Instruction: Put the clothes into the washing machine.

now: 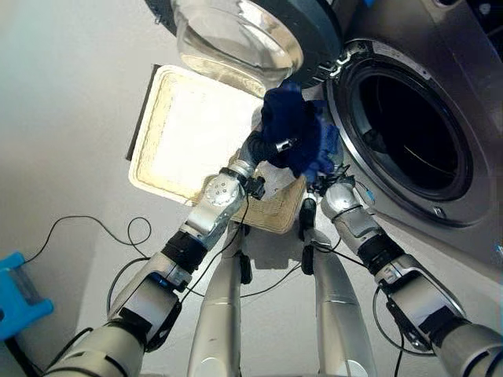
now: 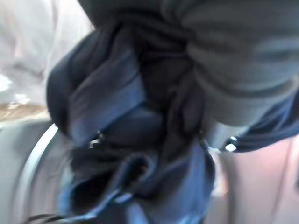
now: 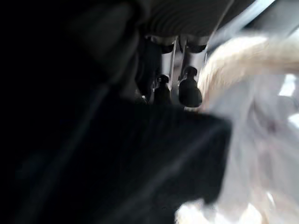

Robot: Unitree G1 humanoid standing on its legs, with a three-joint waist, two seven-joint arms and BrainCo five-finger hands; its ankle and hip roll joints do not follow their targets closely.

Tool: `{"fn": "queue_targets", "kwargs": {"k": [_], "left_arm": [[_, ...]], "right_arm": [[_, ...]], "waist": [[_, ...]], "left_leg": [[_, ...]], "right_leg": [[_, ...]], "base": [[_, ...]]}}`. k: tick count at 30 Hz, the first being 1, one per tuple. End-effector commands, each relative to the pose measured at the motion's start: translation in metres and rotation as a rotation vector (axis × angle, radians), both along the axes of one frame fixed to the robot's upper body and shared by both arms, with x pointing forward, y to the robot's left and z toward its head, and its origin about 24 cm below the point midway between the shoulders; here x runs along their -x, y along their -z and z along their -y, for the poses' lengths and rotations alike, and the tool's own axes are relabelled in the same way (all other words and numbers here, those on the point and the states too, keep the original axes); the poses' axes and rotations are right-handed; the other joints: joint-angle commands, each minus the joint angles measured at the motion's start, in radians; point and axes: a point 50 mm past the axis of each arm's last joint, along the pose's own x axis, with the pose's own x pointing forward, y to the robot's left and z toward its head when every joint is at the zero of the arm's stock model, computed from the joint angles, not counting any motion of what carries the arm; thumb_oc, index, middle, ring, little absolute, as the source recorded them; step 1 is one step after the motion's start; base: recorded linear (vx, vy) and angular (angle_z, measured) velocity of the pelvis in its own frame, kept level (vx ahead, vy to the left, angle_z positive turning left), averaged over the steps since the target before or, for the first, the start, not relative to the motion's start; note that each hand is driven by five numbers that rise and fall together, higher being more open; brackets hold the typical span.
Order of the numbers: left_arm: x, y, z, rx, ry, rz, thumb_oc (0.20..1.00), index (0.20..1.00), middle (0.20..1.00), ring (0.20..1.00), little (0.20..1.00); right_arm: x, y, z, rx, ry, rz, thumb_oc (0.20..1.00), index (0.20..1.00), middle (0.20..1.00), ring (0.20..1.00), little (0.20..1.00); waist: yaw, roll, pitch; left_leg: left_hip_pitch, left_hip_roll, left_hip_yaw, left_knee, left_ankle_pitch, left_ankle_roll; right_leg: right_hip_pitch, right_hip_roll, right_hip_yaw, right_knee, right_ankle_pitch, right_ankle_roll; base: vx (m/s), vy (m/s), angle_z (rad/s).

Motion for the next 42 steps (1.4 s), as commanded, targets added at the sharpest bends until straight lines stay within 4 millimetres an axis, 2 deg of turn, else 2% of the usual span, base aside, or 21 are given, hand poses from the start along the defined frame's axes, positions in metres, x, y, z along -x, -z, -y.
{"fn": "queue_targets", "kwargs": {"k": [1,10,19,24,30,34,35,42], "left_arm": [[0.002,0.002,0.021,-0.12,0.054,0.036,1.0,1.0,1.0,1.0,1.0],[-0.001,-0.004,0.036,-0.227,0.049,0.089,1.0,1.0,1.0,1.0,1.0],[0.0,-0.011,0.045,-0.235,0.058,0.126,1.0,1.0,1.0,1.0,1.0],[0.001,-0.016,0.049,-0.22,0.057,0.152,1.0,1.0,1.0,1.0,1.0],[-0.001,-0.017,0.047,-0.202,0.046,0.149,1.0,1.0,1.0,1.0,1.0],[-0.002,-0.018,0.046,-0.181,0.034,0.139,1.0,1.0,1.0,1.0,1.0],[-0.004,-0.017,0.042,-0.162,0.027,0.127,1.0,1.0,1.0,1.0,1.0],[-0.006,-0.015,0.035,-0.115,0.017,0.108,1.0,1.0,1.0,1.0,1.0]], "right_arm": [[0.006,-0.043,-0.014,-0.134,-0.057,0.219,0.2,0.2,0.2,0.2,0.2],[0.005,-0.036,-0.006,-0.167,-0.043,0.204,0.2,0.2,0.2,0.2,0.2],[0.004,-0.033,-0.008,-0.241,-0.078,0.201,0.2,0.2,0.2,0.2,0.2],[-0.001,-0.021,-0.008,-0.453,-0.177,0.155,0.2,0.2,0.2,0.2,0.2],[-0.006,0.003,-0.008,-0.813,-0.326,0.102,0.2,0.2,0.2,0.2,0.2],[-0.008,0.007,-0.007,-0.888,-0.34,0.1,0.2,0.2,0.2,0.2,0.2],[-0.011,0.009,-0.003,-0.968,-0.336,0.101,0.2,0.2,0.2,0.2,0.2],[-0.018,0.012,0.013,-1.131,-0.293,0.12,0.2,0.2,0.2,0.2,0.2]], "waist": [[-0.019,-0.01,-0.019],[-0.052,-0.015,-0.019],[-0.058,-0.015,-0.019],[-0.058,-0.014,-0.019],[-0.055,-0.011,-0.019],[-0.054,-0.008,-0.019],[-0.05,-0.006,-0.019],[-0.038,0.001,-0.019]], "left_leg": [[0.021,-0.069,0.068,0.052,-0.094,-0.002],[0.031,-0.057,0.097,0.043,-0.094,-0.006],[0.027,-0.054,0.099,0.044,-0.095,-0.009],[0.029,-0.053,0.096,0.039,-0.095,-0.01],[0.034,-0.053,0.091,0.039,-0.094,-0.014],[0.034,-0.052,0.089,0.038,-0.093,-0.014],[0.036,-0.053,0.086,0.04,-0.093,-0.016],[0.038,-0.055,0.078,0.042,-0.093,-0.017]], "right_leg": [[0.043,0.052,-0.075,-0.109,0.102,0.061],[0.046,0.06,-0.049,-0.122,0.106,0.061],[0.044,0.062,-0.044,-0.12,0.101,0.059],[0.045,0.064,-0.046,-0.119,0.097,0.056],[0.054,0.064,-0.049,-0.12,0.094,0.053],[0.053,0.063,-0.051,-0.117,0.093,0.052],[0.057,0.061,-0.054,-0.116,0.094,0.05],[0.06,0.062,-0.06,-0.109,0.091,0.047]], "base": [[0.0,0.084,-0.17],[0.0,0.034,-0.12],[0.0,0.002,-0.06],[0.0,0.0,0.0],[0.0,0.0,0.0],[0.0,0.0,0.0],[0.0,0.0,0.0],[0.0,0.0,0.0]]}}
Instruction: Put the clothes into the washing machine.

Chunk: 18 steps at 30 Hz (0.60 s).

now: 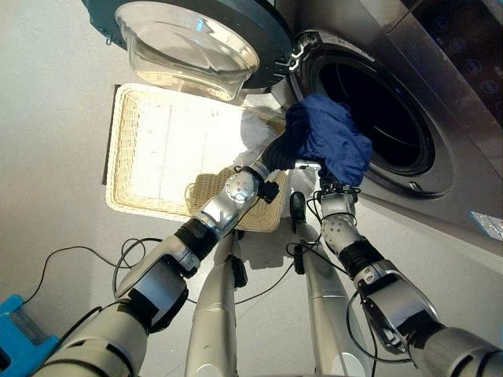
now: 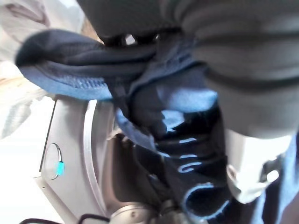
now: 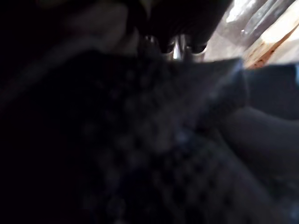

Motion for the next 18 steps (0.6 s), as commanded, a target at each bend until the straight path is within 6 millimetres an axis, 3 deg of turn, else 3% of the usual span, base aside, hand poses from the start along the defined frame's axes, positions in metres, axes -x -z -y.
{"fn": "queue_targets", "kwargs": {"k": [1,8,10,12,18], "left_arm": [[0.006,-0.025,0.017,0.122,0.083,0.077,1.0,1.0,1.0,1.0,1.0],[0.007,-0.028,0.008,0.18,0.083,0.079,1.0,1.0,1.0,1.0,1.0],[0.007,-0.028,0.008,0.18,0.083,0.079,1.0,1.0,1.0,1.0,1.0],[0.009,-0.028,0.0,0.203,0.081,0.088,1.0,1.0,1.0,1.0,1.0],[0.012,-0.033,-0.008,0.226,0.099,0.099,1.0,1.0,1.0,1.0,1.0]], "right_arm": [[-0.006,-0.021,0.01,-0.134,0.024,0.106,0.2,0.2,0.2,0.2,0.2],[-0.013,-0.042,0.043,-0.245,0.15,0.127,0.2,0.2,0.2,0.2,0.2],[-0.013,-0.042,0.043,-0.245,0.15,0.128,0.2,0.2,0.2,0.2,0.2],[-0.015,-0.06,0.068,-0.277,0.213,0.164,0.2,0.2,0.2,0.2,0.2],[-0.014,-0.08,0.096,-0.399,0.295,0.241,0.2,0.2,0.2,0.2,0.2]], "waist": [[0.027,0.003,-0.018],[0.052,0.016,-0.018],[0.052,0.016,-0.018],[0.068,0.021,-0.018],[0.084,0.026,-0.018]], "left_leg": [[0.025,-0.073,0.021,0.042,-0.082,-0.022],[0.019,-0.086,-0.002,0.052,-0.085,-0.02],[0.019,-0.086,-0.002,0.052,-0.085,-0.02],[0.012,-0.095,-0.018,0.063,-0.092,-0.018],[0.0,-0.102,-0.031,0.076,-0.098,-0.014]], "right_leg": [[0.047,0.035,-0.114,-0.036,0.037,0.04],[0.05,0.022,-0.133,-0.032,0.039,0.04],[0.05,0.022,-0.134,-0.033,0.039,0.04],[0.046,0.014,-0.146,-0.02,0.036,0.042],[0.036,0.007,-0.157,-0.009,0.036,0.044]], "base": [[0.03,-0.028,-0.01],[0.01,-0.012,0.01],[0.01,-0.015,0.04],[0.02,-0.041,0.05],[0.0,-0.029,0.11]]}}
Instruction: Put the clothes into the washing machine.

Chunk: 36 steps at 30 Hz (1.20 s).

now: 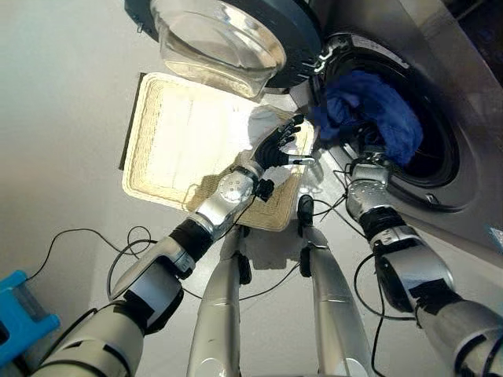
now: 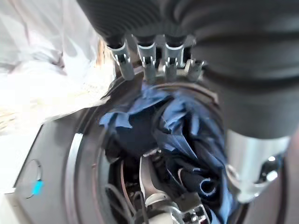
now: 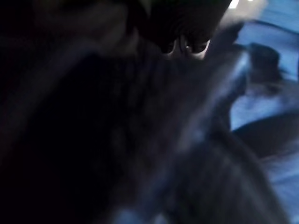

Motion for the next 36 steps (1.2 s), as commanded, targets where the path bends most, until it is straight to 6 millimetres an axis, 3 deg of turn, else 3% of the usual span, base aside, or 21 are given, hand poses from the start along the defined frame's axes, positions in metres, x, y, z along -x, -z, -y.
{"fn": "queue_targets", "kwargs": {"k": [1,6,7,11,12,17,29,30,31,32,33,36], "left_arm": [[0.012,-0.027,0.008,0.108,0.088,0.1,1.0,1.0,1.0,1.0,1.0],[0.013,-0.028,0.009,0.107,0.092,0.105,1.0,1.0,1.0,1.0,1.0],[0.015,-0.03,0.008,0.114,0.106,0.111,1.0,1.0,1.0,1.0,1.0],[0.015,-0.029,0.008,0.114,0.107,0.109,1.0,1.0,1.0,1.0,1.0],[0.018,-0.032,0.006,0.127,0.114,0.117,1.0,1.0,1.0,1.0,1.0],[0.023,-0.032,0.004,0.137,0.118,0.128,1.0,1.0,1.0,1.0,1.0],[0.028,-0.032,0.001,0.164,0.124,0.14,1.0,1.0,1.0,1.0,1.0],[0.03,-0.03,0.001,0.161,0.134,0.139,1.0,1.0,1.0,1.0,1.0],[0.031,-0.03,0.001,0.162,0.135,0.141,1.0,1.0,1.0,1.0,1.0],[0.032,-0.031,0.002,0.154,0.135,0.145,1.0,1.0,1.0,1.0,1.0],[0.031,-0.033,-0.001,0.152,0.12,0.147,1.0,1.0,1.0,1.0,1.0],[0.031,-0.034,-0.001,0.153,0.119,0.149,1.0,1.0,1.0,1.0,1.0]], "right_arm": [[0.006,-0.03,0.028,-0.14,0.108,0.168,0.2,0.2,0.2,0.2,0.2],[0.007,-0.034,0.031,-0.153,0.126,0.174,0.2,0.2,0.2,0.2,0.2],[0.013,-0.05,0.049,-0.241,0.227,0.187,0.2,0.2,0.2,0.2,0.2],[0.013,-0.05,0.05,-0.243,0.23,0.184,0.2,0.2,0.2,0.2,0.2],[0.026,-0.062,0.069,-0.347,0.375,0.201,0.2,0.2,0.2,0.2,0.2],[0.042,-0.067,0.097,-0.455,0.523,0.162,0.2,0.2,0.2,0.2,0.2],[0.053,-0.063,0.112,-0.515,0.594,0.139,0.2,0.2,0.2,0.2,0.2],[0.05,-0.059,0.116,-0.468,0.56,0.103,0.667,0.667,0.667,0.667,0.667],[0.05,-0.06,0.118,-0.464,0.557,0.104,0.667,0.667,0.667,0.667,0.667],[0.04,-0.06,0.119,-0.346,0.44,0.065,1.0,1.0,1.0,1.0,1.0],[0.034,-0.054,0.122,-0.257,0.374,0.013,1.0,1.0,1.0,1.0,1.0],[0.034,-0.056,0.122,-0.255,0.371,0.014,1.0,1.0,1.0,1.0,1.0]], "waist": [[0.013,0.027,-0.019],[0.015,0.028,-0.019],[0.02,0.034,-0.019],[0.021,0.034,-0.019],[0.024,0.041,-0.019],[0.027,0.053,-0.019],[0.026,0.065,-0.019],[0.025,0.069,-0.019],[0.025,0.07,-0.019],[0.026,0.068,-0.019],[0.025,0.062,-0.019],[0.024,0.063,-0.019]], "left_leg": [[-0.003,-0.098,0.004,0.078,-0.099,-0.012],[-0.004,-0.098,0.002,0.078,-0.1,-0.011],[-0.001,-0.102,-0.002,0.08,-0.105,-0.009],[0.004,-0.102,-0.003,0.082,-0.112,-0.01],[-0.003,-0.105,-0.006,0.081,-0.107,-0.008],[0.001,-0.107,-0.006,0.077,-0.109,-0.006],[0.014,-0.109,0.001,0.068,-0.111,-0.008],[0.029,-0.109,0.001,0.069,-0.121,-0.01],[0.025,-0.109,0.002,0.068,-0.114,-0.008],[0.03,-0.109,0.004,0.064,-0.113,-0.009],[0.021,-0.108,0.005,0.062,-0.109,-0.008],[0.018,-0.108,0.005,0.063,-0.108,-0.008]], "right_leg": [[0.019,0.016,-0.122,-0.019,0.052,0.046],[0.018,0.014,-0.124,-0.018,0.053,0.047],[0.02,0.008,-0.128,-0.016,0.054,0.049],[0.024,0.008,-0.128,-0.014,0.047,0.052],[0.018,0.002,-0.131,-0.016,0.057,0.052],[0.02,-0.003,-0.135,-0.019,0.057,0.054],[0.028,-0.009,-0.136,-0.029,0.056,0.056],[0.04,-0.011,-0.133,-0.025,0.044,0.058],[0.036,-0.012,-0.134,-0.027,0.05,0.056],[0.04,-0.014,-0.136,-0.03,0.05,0.055],[0.034,-0.011,-0.139,-0.034,0.054,0.056],[0.031,-0.011,-0.138,-0.034,0.055,0.055]], "base": [[0.01,-0.035,0.06],[0.0,-0.005,0.04],[0.0,0.0,0.0],[0.0,-0.003,0.03],[0.0,0.0,0.0],[-0.02,-0.008,0.05],[0.0,0.0,0.0],[0.0,0.0,0.0],[0.0,0.0,0.0],[-0.04,-0.012,0.0],[-0.03,-0.012,0.01],[0.0,0.0,0.0]]}}
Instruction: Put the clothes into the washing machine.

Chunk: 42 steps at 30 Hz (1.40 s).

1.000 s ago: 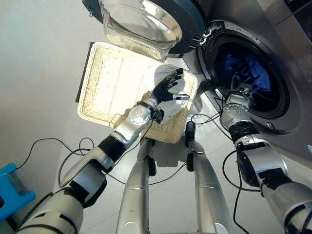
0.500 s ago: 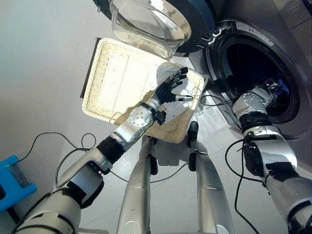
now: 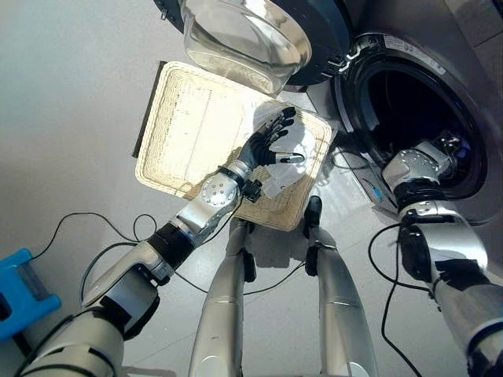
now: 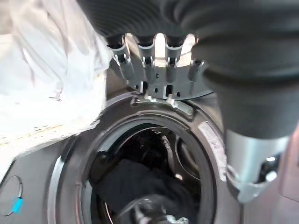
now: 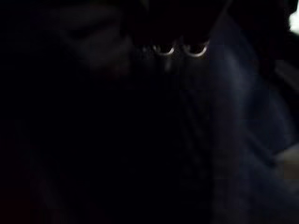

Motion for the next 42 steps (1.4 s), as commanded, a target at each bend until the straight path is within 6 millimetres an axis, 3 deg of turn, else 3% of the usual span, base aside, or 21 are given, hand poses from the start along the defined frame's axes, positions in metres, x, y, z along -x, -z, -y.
{"fn": "queue_targets", "kwargs": {"k": [1,3,4,7,9,14,15,20,23,28,30,35,39,42], "left_arm": [[0.012,-0.023,0.017,0.107,0.087,0.076,1.0,1.0,1.0,1.0,1.0],[0.012,-0.023,0.017,0.108,0.087,0.076,1.0,1.0,1.0,1.0,1.0],[0.01,-0.024,0.014,0.101,0.069,0.078,1.0,1.0,1.0,1.0,1.0],[0.01,-0.025,0.014,0.101,0.069,0.08,1.0,1.0,1.0,1.0,1.0],[0.008,-0.024,0.012,0.084,0.063,0.083,1.0,1.0,1.0,1.0,1.0],[0.006,-0.021,0.012,0.07,0.054,0.065,1.0,1.0,1.0,1.0,1.0],[0.005,-0.021,0.01,0.056,0.037,0.075,1.0,1.0,1.0,1.0,1.0],[0.003,-0.018,0.004,0.02,-0.011,0.093,1.0,1.0,1.0,1.0,1.0],[-0.002,-0.017,-0.003,-0.063,-0.134,0.149,1.0,1.0,1.0,1.0,1.0],[-0.017,-0.011,-0.024,-0.18,-0.425,0.2,1.0,1.0,1.0,1.0,1.0],[-0.023,-0.007,-0.033,-0.271,-0.564,0.244,1.0,1.0,1.0,1.0,1.0],[-0.031,-0.007,-0.038,-0.368,-0.677,0.277,1.0,1.0,1.0,1.0,1.0],[-0.035,0.0,-0.038,-0.517,-0.738,0.344,1.0,1.0,1.0,1.0,1.0],[-0.038,0.003,-0.036,-0.581,-0.757,0.353,1.0,1.0,1.0,1.0,1.0]], "right_arm": [[0.011,-0.043,0.026,0.148,0.032,0.119,1.0,1.0,1.0,1.0,1.0],[0.011,-0.043,0.026,0.148,0.032,0.119,1.0,1.0,1.0,1.0,1.0],[0.005,-0.034,0.024,0.213,-0.073,-0.009,1.0,1.0,1.0,1.0,1.0],[0.005,-0.035,0.024,0.214,-0.073,-0.009,1.0,1.0,1.0,1.0,1.0],[0.003,-0.025,0.024,0.229,-0.132,-0.081,1.0,1.0,1.0,1.0,1.0],[-0.003,-0.026,0.017,0.408,-0.2,-0.235,1.0,1.0,1.0,1.0,1.0],[-0.003,-0.03,0.017,0.548,-0.205,-0.341,1.0,1.0,1.0,1.0,1.0],[0.0,-0.033,0.021,0.652,-0.149,-0.36,1.0,1.0,1.0,1.0,1.0],[0.0,-0.04,0.015,0.679,-0.113,-0.324,1.0,1.0,1.0,1.0,1.0],[0.004,-0.039,0.012,0.658,-0.008,-0.438,1.0,1.0,1.0,1.0,1.0],[0.004,-0.036,0.007,0.71,0.049,-0.615,1.0,1.0,1.0,1.0,1.0],[0.001,-0.045,-0.01,0.896,0.16,-0.89,1.0,1.0,1.0,1.0,1.0],[-0.003,-0.021,-0.024,0.885,0.062,-0.862,1.0,1.0,1.0,1.0,1.0],[-0.004,-0.014,-0.036,0.897,0.062,-0.851,1.0,1.0,1.0,1.0,1.0]], "waist": [[-0.004,0.055,-0.02],[-0.004,0.055,-0.02],[-0.006,0.044,-0.02],[-0.005,0.044,-0.02],[-0.003,0.035,-0.02],[0.002,0.032,-0.02],[0.004,0.03,-0.02],[0.005,0.033,-0.02],[0.007,0.036,-0.02],[0.005,0.039,-0.02],[0.005,0.044,-0.02],[-0.004,0.044,-0.02],[-0.019,0.038,-0.02],[-0.029,0.035,-0.02]], "left_leg": [[0.033,-0.081,0.026,0.07,-0.124,-0.02],[0.032,-0.081,0.026,0.071,-0.124,-0.02],[0.029,-0.078,0.027,0.069,-0.123,-0.02],[0.027,-0.077,0.027,0.07,-0.122,-0.019],[0.029,-0.074,0.027,0.071,-0.126,-0.018],[0.029,-0.07,0.026,0.078,-0.134,-0.018],[0.016,-0.069,0.027,0.081,-0.127,-0.017],[0.018,-0.068,0.025,0.088,-0.136,-0.018],[0.006,-0.068,0.025,0.093,-0.131,-0.019],[0.0,-0.065,0.028,0.093,-0.129,-0.021],[0.001,-0.065,0.029,0.098,-0.137,-0.023],[-0.023,-0.061,0.041,0.101,-0.126,-0.024],[-0.024,-0.053,0.056,0.101,-0.132,-0.029],[-0.03,-0.049,0.062,0.1,-0.13,-0.032]], "right_leg": [[0.054,0.023,-0.107,-0.071,0.075,0.051],[0.054,0.023,-0.107,-0.071,0.075,0.051],[0.051,0.026,-0.108,-0.071,0.077,0.052],[0.049,0.027,-0.107,-0.072,0.078,0.052],[0.052,0.025,-0.112,-0.071,0.078,0.053],[0.052,0.024,-0.116,-0.061,0.07,0.055],[0.04,0.023,-0.119,-0.06,0.077,0.052],[0.042,0.021,-0.122,-0.052,0.068,0.055],[0.031,0.02,-0.123,-0.048,0.071,0.053],[0.025,0.021,-0.124,-0.045,0.068,0.056],[0.026,0.018,-0.124,-0.04,0.058,0.061],[0.002,0.017,-0.123,-0.045,0.072,0.061],[-0.004,0.027,-0.113,-0.041,0.064,0.064],[-0.011,0.031,-0.106,-0.043,0.067,0.065]], "base": [[0.0,0.0,-0.03],[0.0,-0.018,-0.01],[-0.01,-0.035,-0.01],[0.0,-0.012,0.0],[0.02,-0.067,0.01],[0.0,-0.022,0.01],[0.0,0.0,0.0],[0.0,0.0,0.0],[0.0,0.0,0.0],[0.0,0.0,0.0],[0.0,0.0,0.0],[0.0,0.0,0.0],[0.0,0.004,-0.01],[0.0,0.02,-0.05]]}}
